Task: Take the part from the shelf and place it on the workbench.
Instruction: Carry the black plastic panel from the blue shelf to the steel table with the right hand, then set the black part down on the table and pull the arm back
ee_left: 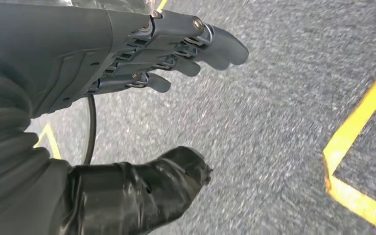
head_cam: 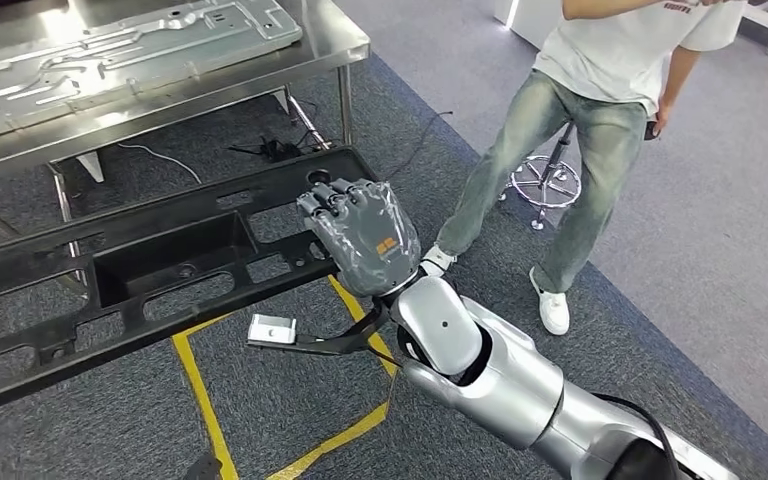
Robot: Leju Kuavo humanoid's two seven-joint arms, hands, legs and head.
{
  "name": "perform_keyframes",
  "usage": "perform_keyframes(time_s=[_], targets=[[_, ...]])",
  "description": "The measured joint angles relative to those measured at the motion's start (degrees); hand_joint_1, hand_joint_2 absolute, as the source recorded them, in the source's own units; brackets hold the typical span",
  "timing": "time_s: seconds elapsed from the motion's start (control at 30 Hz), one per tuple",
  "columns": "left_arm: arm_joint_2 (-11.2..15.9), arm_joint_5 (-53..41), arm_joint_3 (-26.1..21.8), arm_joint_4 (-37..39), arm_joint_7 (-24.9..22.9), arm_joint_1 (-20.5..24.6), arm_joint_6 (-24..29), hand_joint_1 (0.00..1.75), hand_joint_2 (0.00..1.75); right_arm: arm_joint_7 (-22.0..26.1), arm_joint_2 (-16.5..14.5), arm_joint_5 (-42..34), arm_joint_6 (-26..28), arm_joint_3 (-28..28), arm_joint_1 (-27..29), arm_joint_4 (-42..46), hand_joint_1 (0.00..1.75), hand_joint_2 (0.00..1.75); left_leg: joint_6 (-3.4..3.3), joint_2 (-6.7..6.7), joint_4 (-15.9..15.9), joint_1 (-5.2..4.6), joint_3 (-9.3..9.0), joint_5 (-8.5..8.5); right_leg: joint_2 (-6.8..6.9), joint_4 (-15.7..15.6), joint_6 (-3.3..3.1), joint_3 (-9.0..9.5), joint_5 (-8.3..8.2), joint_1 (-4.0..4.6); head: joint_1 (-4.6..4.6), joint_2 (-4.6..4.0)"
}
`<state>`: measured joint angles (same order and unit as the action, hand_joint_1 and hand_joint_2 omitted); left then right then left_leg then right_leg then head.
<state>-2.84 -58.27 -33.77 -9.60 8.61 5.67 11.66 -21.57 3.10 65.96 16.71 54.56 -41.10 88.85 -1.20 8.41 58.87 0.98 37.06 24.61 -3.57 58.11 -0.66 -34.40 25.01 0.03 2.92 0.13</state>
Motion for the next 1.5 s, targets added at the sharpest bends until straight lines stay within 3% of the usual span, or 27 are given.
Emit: perform_keyframes(time_s=[0.07,0.13,0.2,0.23,0.27,0.33,0.4,0.43,0.5,0.57,0.63,0.67,0.7,0.73,0.77,0.83,0.87,0.93,1.0,1.07,1.17,1.2,1.23,1.27,1.33,1.4,1.5], targets=[[0.03,-0.01,0.0,0.0,0.05,-0.08,0.0,0.0,1.75,0.01,-0.03,0.01,-0.1,0.01,-0.1,0.02,1.75,1.75,0.7,-2.63,1.46,-0.42,0.61,1.23,1.55,-1.23,-0.32,0.89,-0.32,-0.41,0.35,0.0],[-0.05,0.01,0.0,0.0,0.13,0.1,-0.04,0.0,1.75,0.01,-0.07,0.01,-0.18,0.01,-0.18,0.03,1.75,1.75,1.39,-6.15,7.33,-0.39,3.36,4.35,3.18,-1.69,-0.52,1.35,-0.35,-0.44,0.76,0.0],[-0.04,0.02,0.0,0.0,0.2,0.22,-0.1,0.0,1.75,0.01,-0.07,0.0,-0.21,0.02,-0.12,0.02,1.75,1.75,2.02,-7.38,13.26,0.0,6.38,6.3,4.92,-1.61,-0.54,1.46,-0.09,-0.51,0.81,0.0],[-0.02,0.02,0.0,0.0,0.23,0.19,-0.13,0.0,1.75,0.01,-0.07,0.01,-0.21,0.02,-0.07,0.02,1.75,1.75,2.32,-7.71,13.73,0.22,6.67,5.86,5.77,-1.49,-0.43,1.5,0.08,-0.61,0.83,0.0],[0.01,0.02,0.0,0.0,0.27,0.14,-0.14,0.0,1.75,0.01,-0.08,0.03,-0.21,0.02,-0.04,0.02,1.75,1.75,2.61,-8.14,11.92,0.44,5.76,4.43,6.57,-1.29,-0.21,1.53,0.31,-0.78,0.83,0.0],[0.03,0.02,0.0,0.0,0.34,0.16,-0.17,0.0,1.75,0.02,-0.08,0.1,-0.21,0.01,-0.07,0.03,1.75,1.75,3.08,-10.42,5.06,0.46,2.08,1.37,8.03,-0.52,0.54,1.58,1.05,-0.92,0.9,0.0],[0.02,0.02,0.0,0.0,0.42,0.31,-0.21,0.0,1.75,0.04,-0.08,0.13,-0.22,0.01,-0.18,0.04,1.75,1.75,2.4,-11.91,0.96,0.2,0.01,0.43,9.21,0.23,1.37,1.62,1.81,-0.7,0.88,0.0],[0.01,0.02,0.0,0.0,0.45,0.31,-0.22,0.0,1.75,0.08,-0.08,0.14,-0.23,0.01,-0.27,0.05,1.75,1.75,1.82,-11.77,0.71,0.02,0.0,0.74,9.77,0.36,1.68,1.71,2.04,-0.46,0.79,0.0],[0.02,0.02,0.0,0.0,0.49,0.12,-0.22,0.0,1.75,0.17,-0.09,0.15,-0.25,0.01,-0.42,0.08,1.75,1.75,0.75,-10.21,0.74,0.13,0.14,0.74,10.49,0.48,2.21,2.05,2.53,-0.5,0.52,0.0],[0.02,0.0,0.0,0.0,0.54,0.0,-0.25,0.0,1.75,0.23,-0.08,0.15,-0.27,0.01,-0.49,0.14,1.75,1.75,0.09,-9.01,0.65,0.24,-0.04,0.7,8.45,2.72,2.65,1.35,4.36,-0.83,0.36,0.0],[0.02,-0.02,0.0,0.0,0.6,0.15,-0.27,0.0,1.75,0.22,-0.06,-0.04,-0.46,0.01,-0.42,0.17,1.75,1.75,-0.43,-7.91,0.61,0.21,-0.1,0.72,5.31,9.48,2.71,-1.83,7.7,-0.93,0.15,0.0],[0.02,0.0,0.0,0.0,0.63,0.24,-0.27,0.0,1.75,0.06,-0.04,-0.44,-0.71,0.01,-0.32,0.15,1.75,1.75,-0.64,-7.35,0.61,0.1,-0.13,0.74,4.57,13.33,2.6,-3.89,9.01,-0.86,0.09,0.0],[0.02,0.02,0.0,0.0,0.64,0.27,-0.27,0.0,1.75,-0.28,-0.01,-1.09,-0.98,0.01,-0.16,0.09,1.75,1.75,-0.77,-6.76,0.62,-0.06,-0.19,0.78,4.22,16.04,2.42,-5.52,9.47,-0.72,0.07,0.0],[0.03,0.08,0.0,0.0,0.63,0.25,-0.26,0.0,1.75,-0.79,0.03,-2.02,-1.19,0.01,-0.01,-0.01,1.75,1.75,-0.87,-6.21,0.62,-0.24,-0.3,0.82,4.06,16.66,2.14,-6.25,8.78,-0.58,0.07,0.0],[0.03,0.16,0.0,0.0,0.58,0.21,-0.24,0.0,1.75,-1.36,0.06,-3.03,-1.26,0.01,0.1,-0.16,1.75,1.75,-0.93,-5.68,0.62,-0.42,-0.46,0.87,3.94,15.01,1.7,-5.9,7.01,-0.36,0.08,0.0],[-0.05,0.38,0.0,0.0,0.49,0.17,-0.2,0.0,1.75,-2.43,0.1,-4.35,-1.01,0.0,0.13,-0.48,1.75,1.75,-0.98,-4.87,0.61,-0.69,-0.72,0.96,3.29,7.73,0.35,-3.12,2.69,0.18,0.11,0.0],[-0.13,0.49,0.0,0.0,0.47,0.18,-0.21,0.0,1.75,-2.81,0.11,-4.42,-0.73,-0.01,0.04,-0.62,1.75,1.75,-0.93,-4.6,0.62,-0.76,-0.72,0.98,2.95,4.41,-0.23,-1.73,1.4,0.42,0.13,0.0],[-0.27,0.63,0.0,0.0,0.45,0.13,-0.37,0.0,1.75,-3.35,0.12,-3.87,-0.09,-0.01,-0.13,-0.8,1.75,1.75,-0.59,-4.35,0.49,-0.64,-0.54,0.91,2.58,1.56,-0.83,-0.5,0.97,0.74,0.11,0.0],[-0.21,0.69,0.0,0.0,0.34,0.01,-0.69,0.0,1.75,-3.6,0.14,-3.34,0.25,-0.01,-0.2,-0.91,1.75,1.75,-0.05,-4.39,0.28,-0.56,-0.5,0.87,2.8,0.57,-0.92,-0.07,0.63,0.58,0.04,0.0],[-0.16,0.75,0.0,0.0,0.22,-0.03,-1.02,0.0,1.75,-3.64,0.15,-3.14,0.3,-0.02,-0.25,-1.03,1.75,1.75,0.57,-5.6,1.47,-0.69,-0.05,1.92,3.16,-0.69,-1.04,0.64,0.09,0.1,0.21,0.0],[-0.16,1.04,0.0,0.0,0.05,0.19,-1.81,0.0,1.75,-3.72,0.15,-3.66,0.39,-0.01,-0.34,-1.2,1.75,1.75,1.65,-7.37,10.65,-0.25,4.17,6.62,3.83,-1.29,-1.22,1.02,-0.12,-0.06,0.53,0.0],[-0.14,1.11,0.0,0.0,0.01,0.2,-2.12,0.0,1.75,-3.75,0.15,-3.91,0.43,-0.01,-0.29,-1.3,1.75,1.75,2.01,-7.52,13.52,-0.01,5.52,7.51,4.03,-1.24,-1.2,1.01,-0.07,-0.1,0.53,0.0],[-0.12,1.12,0.0,0.0,-0.04,0.14,-2.35,0.0,1.75,-3.82,0.15,-4.06,0.45,-0.01,-0.22,-1.44,1.75,1.75,2.34,-7.62,14.53,0.2,5.98,7.36,4.18,-1.13,-1.11,0.99,0.01,-0.19,0.53,0.0],[-0.08,1.12,0.0,0.0,-0.07,0.09,-2.53,0.0,1.75,-3.9,0.15,-4.1,0.46,-0.01,-0.17,-1.6,1.75,1.75,2.67,-7.75,13.32,0.42,5.31,6.18,4.28,-0.92,-0.94,0.97,0.14,-0.32,0.53,0.0],[0.0,1.11,0.0,0.0,-0.1,0.11,-2.7,0.0,1.75,-4.03,0.15,-4.03,0.46,-0.01,-0.17,-1.82,1.75,1.75,3.21,-8.31,6.54,0.77,1.65,3.01,4.42,-0.21,-0.31,0.86,0.62,-0.56,0.55,0.0],[0.04,1.11,-0.01,0.0,-0.08,0.27,-2.87,0.0,1.75,-4.1,0.14,-3.96,0.46,-0.01,-0.3,-1.9,1.75,1.75,2.83,-8.59,1.47,0.74,-0.98,1.77,4.52,0.65,0.45,0.52,1.12,-0.43,0.59,0.0],[0.04,1.1,-0.02,0.0,0.06,0.2,-3.09,0.0,1.75,-4.2,0.11,-3.98,-0.04,-0.01,-0.42,-1.98,1.75,1.75,1.36,-8.31,0.73,0.55,-1.22,1.88,4.62,0.89,1.14,0.31,1.31,-0.25,0.56,0.0]])
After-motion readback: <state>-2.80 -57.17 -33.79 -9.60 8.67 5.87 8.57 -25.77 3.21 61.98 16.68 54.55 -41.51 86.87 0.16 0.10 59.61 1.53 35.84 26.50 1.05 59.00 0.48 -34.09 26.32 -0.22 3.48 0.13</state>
